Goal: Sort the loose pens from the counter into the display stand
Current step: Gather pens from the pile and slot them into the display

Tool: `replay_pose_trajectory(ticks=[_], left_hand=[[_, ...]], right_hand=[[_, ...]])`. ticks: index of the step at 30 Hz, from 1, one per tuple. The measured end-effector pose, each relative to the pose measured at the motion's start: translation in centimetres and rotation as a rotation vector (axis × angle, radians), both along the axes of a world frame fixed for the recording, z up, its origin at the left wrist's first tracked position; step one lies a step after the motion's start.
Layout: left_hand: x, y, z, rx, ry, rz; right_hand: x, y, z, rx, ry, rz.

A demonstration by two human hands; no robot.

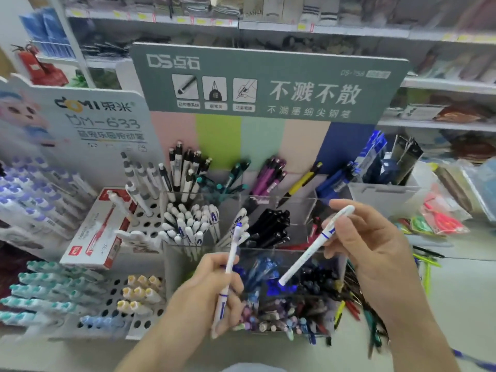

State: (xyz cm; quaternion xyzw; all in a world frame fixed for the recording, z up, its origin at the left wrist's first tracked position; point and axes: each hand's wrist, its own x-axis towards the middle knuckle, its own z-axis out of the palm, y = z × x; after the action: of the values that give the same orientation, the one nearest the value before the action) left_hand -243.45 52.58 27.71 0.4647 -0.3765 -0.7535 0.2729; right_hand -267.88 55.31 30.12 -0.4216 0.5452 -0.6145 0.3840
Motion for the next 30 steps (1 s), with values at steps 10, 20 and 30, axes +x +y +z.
replay_pose_trajectory(ticks=[10, 20, 30], left_hand=[[1.8, 0.8, 2.1, -0.636, -0.634, -0.067], [1.8, 0.0, 2.2, -0.62, -0.265, 0.128], [0.8, 0.2, -0.1, -0.425, -0.149, 0.008]], right_hand=[[2.2, 0.1, -0.1, -0.117, 0.126, 0.082], [5.1, -1.8, -2.3, 0.177, 0.263, 0.528], [6.5, -1.2, -3.0, 0.108, -0.097, 0.416]])
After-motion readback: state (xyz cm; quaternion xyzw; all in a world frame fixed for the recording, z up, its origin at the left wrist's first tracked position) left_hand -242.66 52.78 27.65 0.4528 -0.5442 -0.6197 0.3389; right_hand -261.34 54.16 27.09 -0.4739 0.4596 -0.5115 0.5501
